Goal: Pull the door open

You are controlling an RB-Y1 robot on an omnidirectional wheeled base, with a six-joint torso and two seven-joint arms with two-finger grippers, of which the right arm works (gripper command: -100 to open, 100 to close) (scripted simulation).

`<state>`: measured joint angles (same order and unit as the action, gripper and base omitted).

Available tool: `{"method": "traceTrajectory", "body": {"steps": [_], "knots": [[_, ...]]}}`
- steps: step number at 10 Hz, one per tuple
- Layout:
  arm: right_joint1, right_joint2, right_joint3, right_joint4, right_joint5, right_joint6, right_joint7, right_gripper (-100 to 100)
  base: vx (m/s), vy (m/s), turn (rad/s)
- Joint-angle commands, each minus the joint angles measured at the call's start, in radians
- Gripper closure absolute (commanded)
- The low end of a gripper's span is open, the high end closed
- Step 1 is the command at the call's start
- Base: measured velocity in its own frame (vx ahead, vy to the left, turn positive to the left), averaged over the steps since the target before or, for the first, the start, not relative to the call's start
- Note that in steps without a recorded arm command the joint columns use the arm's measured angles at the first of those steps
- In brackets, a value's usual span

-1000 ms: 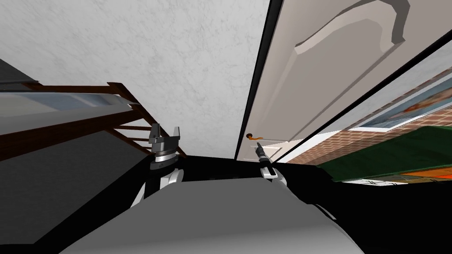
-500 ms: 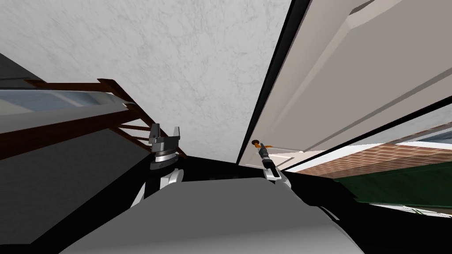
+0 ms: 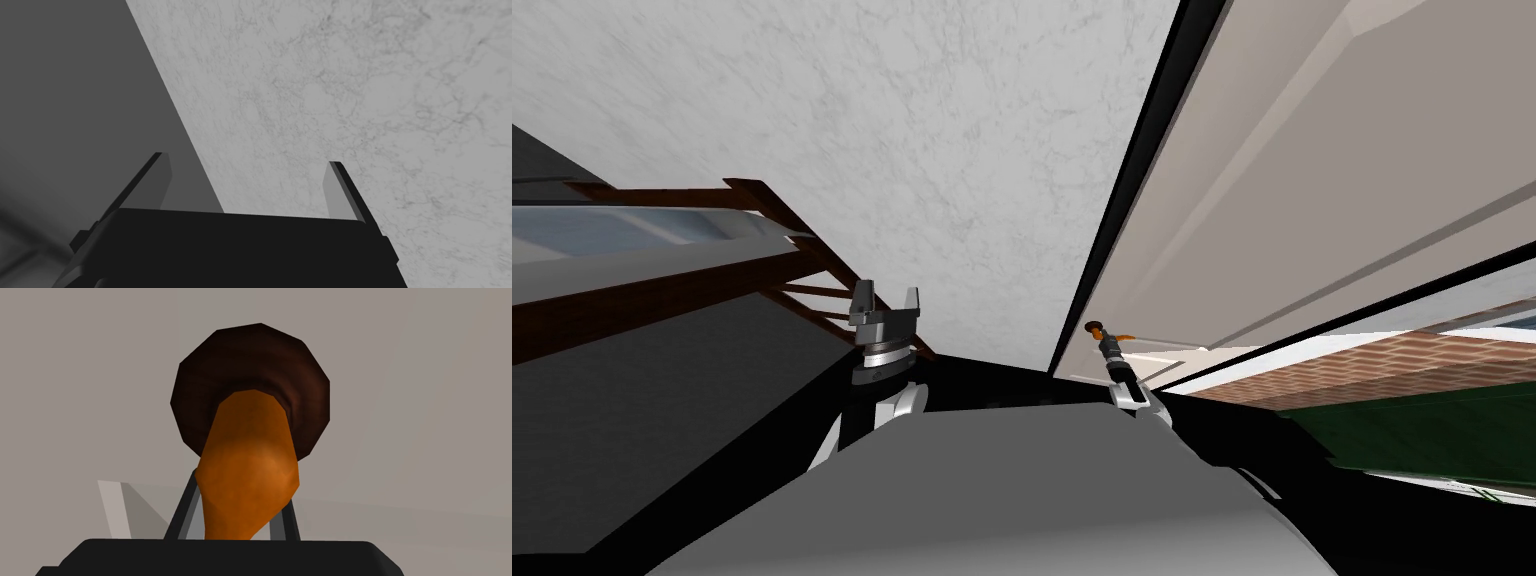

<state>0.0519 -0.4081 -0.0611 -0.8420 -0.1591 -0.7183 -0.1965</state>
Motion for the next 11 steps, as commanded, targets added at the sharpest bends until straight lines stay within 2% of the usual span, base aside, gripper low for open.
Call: {"method": "traceTrajectory", "body": {"steps": [1,3,4,5,11], "knots": [[0.001,0.000,0.000,-0.001,0.001,-0.001,0.002,100,-0.014,-0.001,0.003],[0.001,0.000,0.000,-0.001,0.001,-0.001,0.002,100,-0.003,0.000,-0.001],[0.015,-0.013,0.015,-0.003,0.005,-0.015,-0.016,100,-0.122,-0.035,0.120],[0.019,-0.017,0.019,-0.004,0.006,-0.020,-0.021,100,-0.193,-0.057,0.121],[0.071,-0.070,0.072,-0.021,0.023,-0.082,-0.084,100,-0.207,-0.053,0.120]]}}
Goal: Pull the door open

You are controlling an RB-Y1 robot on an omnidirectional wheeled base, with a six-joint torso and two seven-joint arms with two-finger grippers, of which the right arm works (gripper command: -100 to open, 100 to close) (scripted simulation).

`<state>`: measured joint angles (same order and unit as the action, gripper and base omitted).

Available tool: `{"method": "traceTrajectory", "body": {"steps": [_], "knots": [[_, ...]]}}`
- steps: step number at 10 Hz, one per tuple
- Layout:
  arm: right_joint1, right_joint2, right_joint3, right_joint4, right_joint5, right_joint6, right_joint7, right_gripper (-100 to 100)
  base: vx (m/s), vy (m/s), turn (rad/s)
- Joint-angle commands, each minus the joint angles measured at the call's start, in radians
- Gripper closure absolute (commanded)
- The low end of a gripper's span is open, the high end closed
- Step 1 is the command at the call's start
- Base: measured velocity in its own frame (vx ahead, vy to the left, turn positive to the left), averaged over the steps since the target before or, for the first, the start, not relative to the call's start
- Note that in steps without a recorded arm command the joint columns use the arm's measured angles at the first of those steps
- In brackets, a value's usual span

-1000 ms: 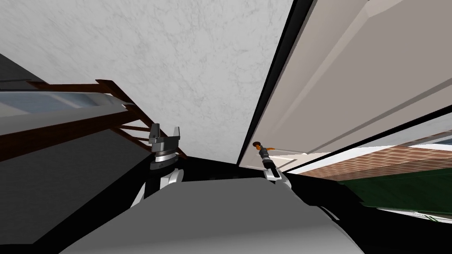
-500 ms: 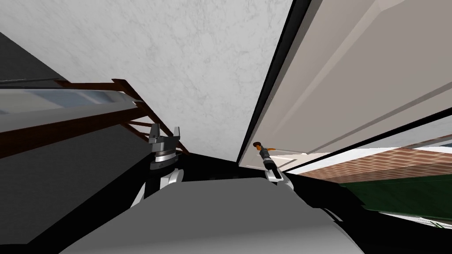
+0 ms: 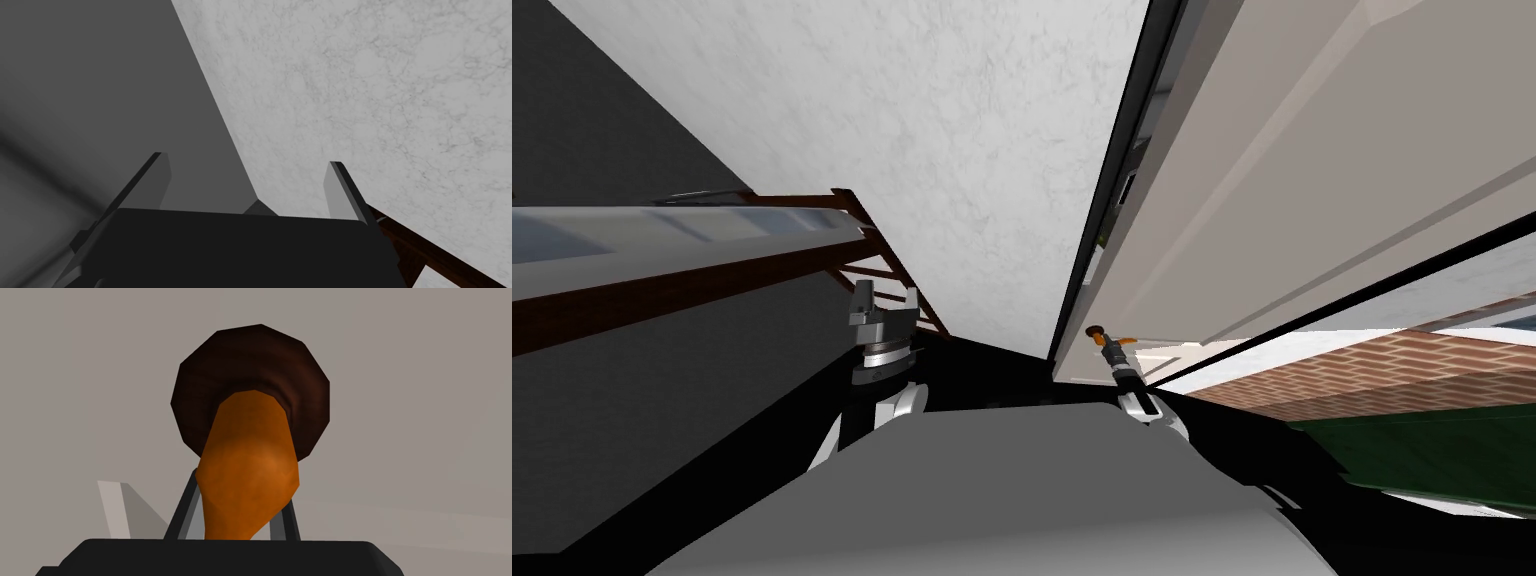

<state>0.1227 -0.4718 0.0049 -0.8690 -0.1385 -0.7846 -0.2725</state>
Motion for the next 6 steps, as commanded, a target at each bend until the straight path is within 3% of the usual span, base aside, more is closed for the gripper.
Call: {"method": "traceTrajectory", "body": {"steps": [1,2,3,6], "knots": [[0.010,-0.016,0.016,0.003,0.006,-0.027,-0.019,100,-0.204,-0.094,0.125],[0.004,-0.008,0.011,0.006,0.004,-0.014,-0.012,100,-0.090,-0.040,0.036],[0.023,-0.021,0.025,0.010,0.006,-0.044,-0.029,100,-0.159,-0.023,0.155],[0.048,-0.044,0.040,0.013,0.008,-0.084,-0.050,100,-0.177,-0.063,0.133]]}}
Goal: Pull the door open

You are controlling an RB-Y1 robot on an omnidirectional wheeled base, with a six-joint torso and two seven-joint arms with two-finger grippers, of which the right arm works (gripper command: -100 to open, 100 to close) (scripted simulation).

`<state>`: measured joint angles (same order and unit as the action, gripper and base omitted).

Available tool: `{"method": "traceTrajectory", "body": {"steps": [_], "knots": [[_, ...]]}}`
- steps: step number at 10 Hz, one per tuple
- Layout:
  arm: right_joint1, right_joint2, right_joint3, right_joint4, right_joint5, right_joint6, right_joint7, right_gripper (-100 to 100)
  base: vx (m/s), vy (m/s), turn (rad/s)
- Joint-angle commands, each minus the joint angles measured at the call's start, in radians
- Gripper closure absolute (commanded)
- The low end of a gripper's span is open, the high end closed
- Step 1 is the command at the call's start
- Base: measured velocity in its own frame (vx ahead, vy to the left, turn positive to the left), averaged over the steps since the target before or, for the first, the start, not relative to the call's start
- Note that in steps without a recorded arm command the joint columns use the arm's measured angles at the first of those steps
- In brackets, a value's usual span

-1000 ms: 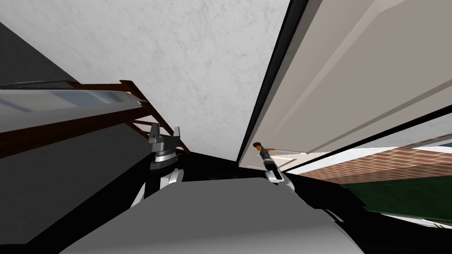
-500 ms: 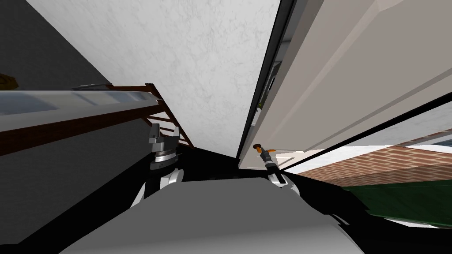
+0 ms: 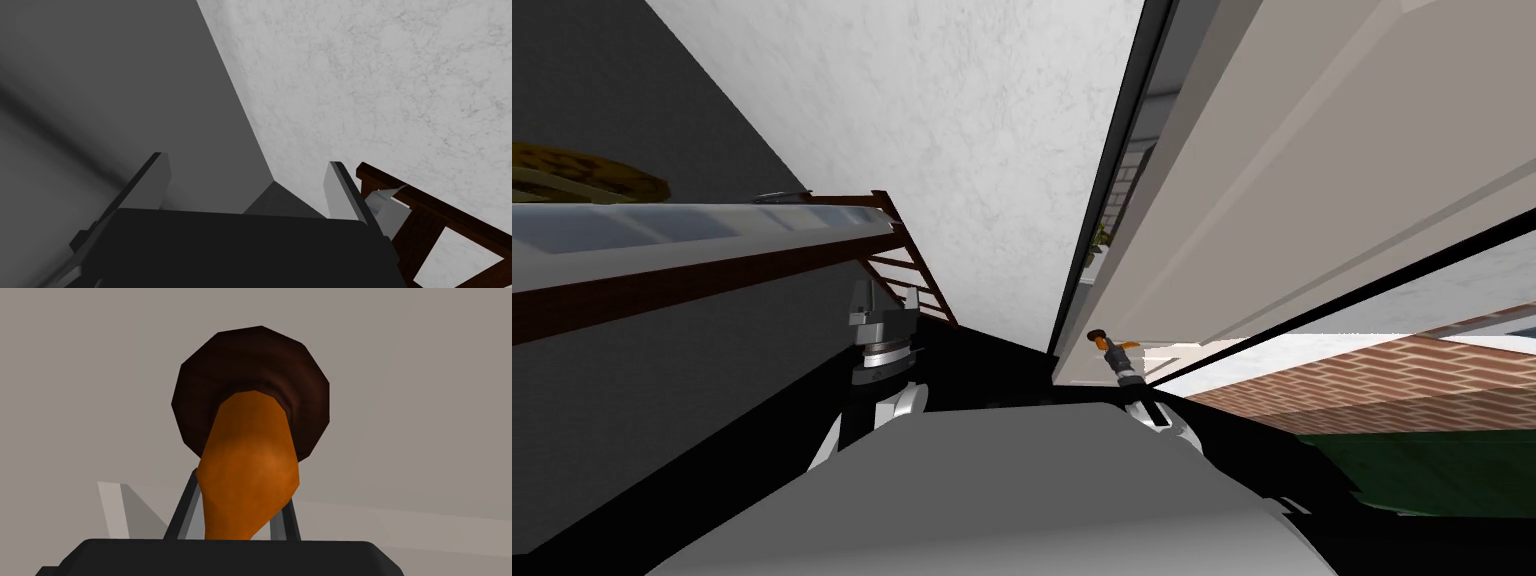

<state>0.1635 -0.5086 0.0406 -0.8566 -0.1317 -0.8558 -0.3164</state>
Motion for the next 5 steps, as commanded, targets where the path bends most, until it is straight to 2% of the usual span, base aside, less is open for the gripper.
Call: {"method": "traceTrajectory", "body": {"steps": [1,5], "knots": [[0.018,-0.018,0.011,0.001,0.002,-0.031,-0.015,100,-0.204,-0.040,0.150],[0.057,-0.055,0.034,0.005,0.005,-0.095,-0.048,100,-0.207,-0.062,0.138]]}}
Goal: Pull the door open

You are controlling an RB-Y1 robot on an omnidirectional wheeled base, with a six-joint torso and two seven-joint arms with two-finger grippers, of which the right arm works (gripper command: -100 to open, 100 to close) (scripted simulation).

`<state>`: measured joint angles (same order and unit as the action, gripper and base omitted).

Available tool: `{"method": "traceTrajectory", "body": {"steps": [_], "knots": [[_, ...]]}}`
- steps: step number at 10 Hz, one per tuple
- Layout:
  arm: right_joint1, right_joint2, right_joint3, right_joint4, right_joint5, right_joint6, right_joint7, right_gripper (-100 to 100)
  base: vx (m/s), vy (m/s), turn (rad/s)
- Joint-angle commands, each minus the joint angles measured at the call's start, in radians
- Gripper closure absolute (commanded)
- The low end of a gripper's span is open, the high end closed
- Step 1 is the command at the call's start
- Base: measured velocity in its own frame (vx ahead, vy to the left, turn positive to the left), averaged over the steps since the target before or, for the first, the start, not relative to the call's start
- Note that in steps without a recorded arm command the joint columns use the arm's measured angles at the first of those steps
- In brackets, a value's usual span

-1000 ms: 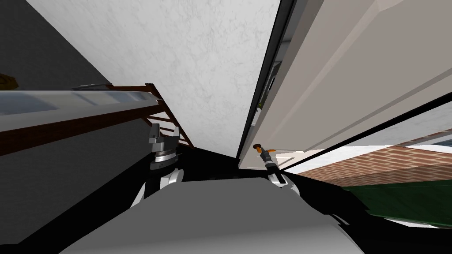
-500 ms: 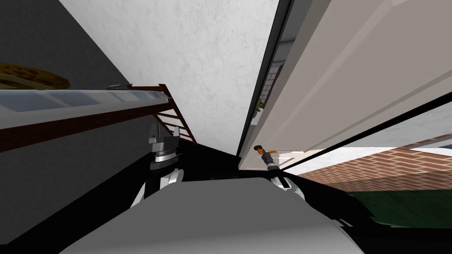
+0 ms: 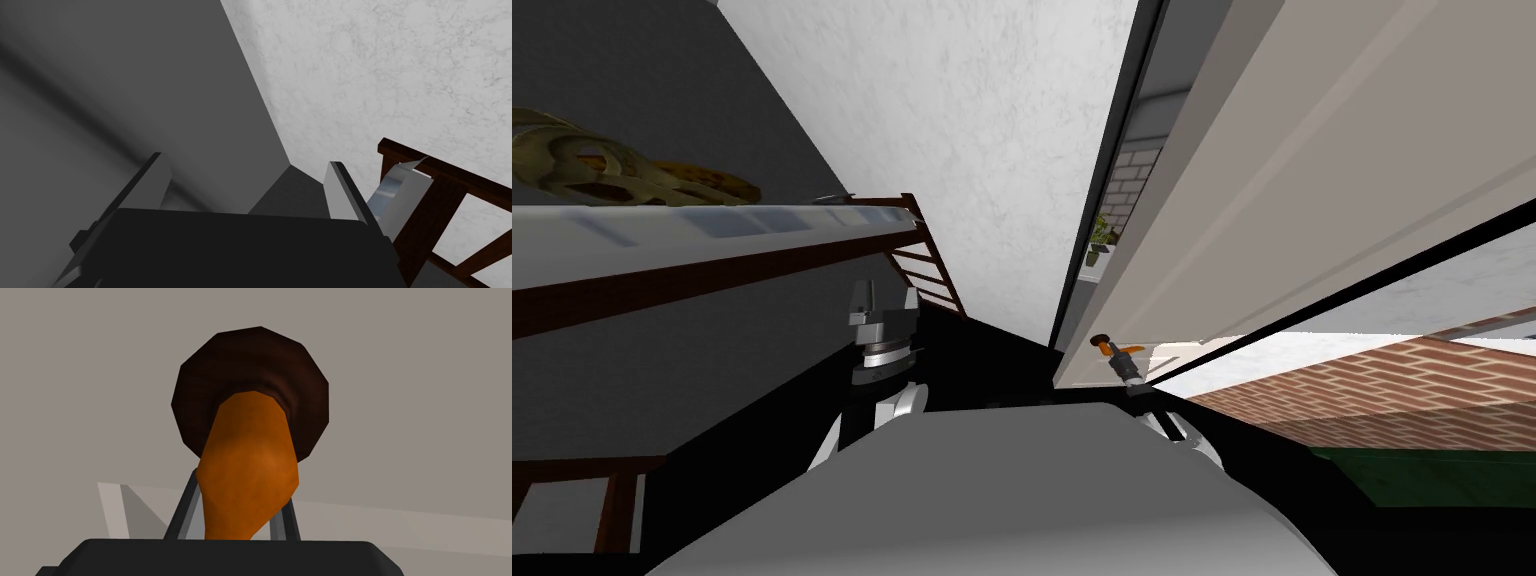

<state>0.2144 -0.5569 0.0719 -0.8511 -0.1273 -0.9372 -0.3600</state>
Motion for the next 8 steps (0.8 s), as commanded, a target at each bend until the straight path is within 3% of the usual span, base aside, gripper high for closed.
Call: {"method": "traceTrajectory", "body": {"steps": [1,2,8], "knots": [[0.000,0.000,0.000,0.000,0.000,0.000,0.000,100,-0.101,-0.029,0.026],[0.015,-0.009,0.008,0.011,0.000,-0.030,-0.010,100,-0.170,-0.052,0.159],[0.057,-0.043,0.026,0.043,0.000,-0.126,-0.037,100,-0.190,-0.076,0.169]]}}
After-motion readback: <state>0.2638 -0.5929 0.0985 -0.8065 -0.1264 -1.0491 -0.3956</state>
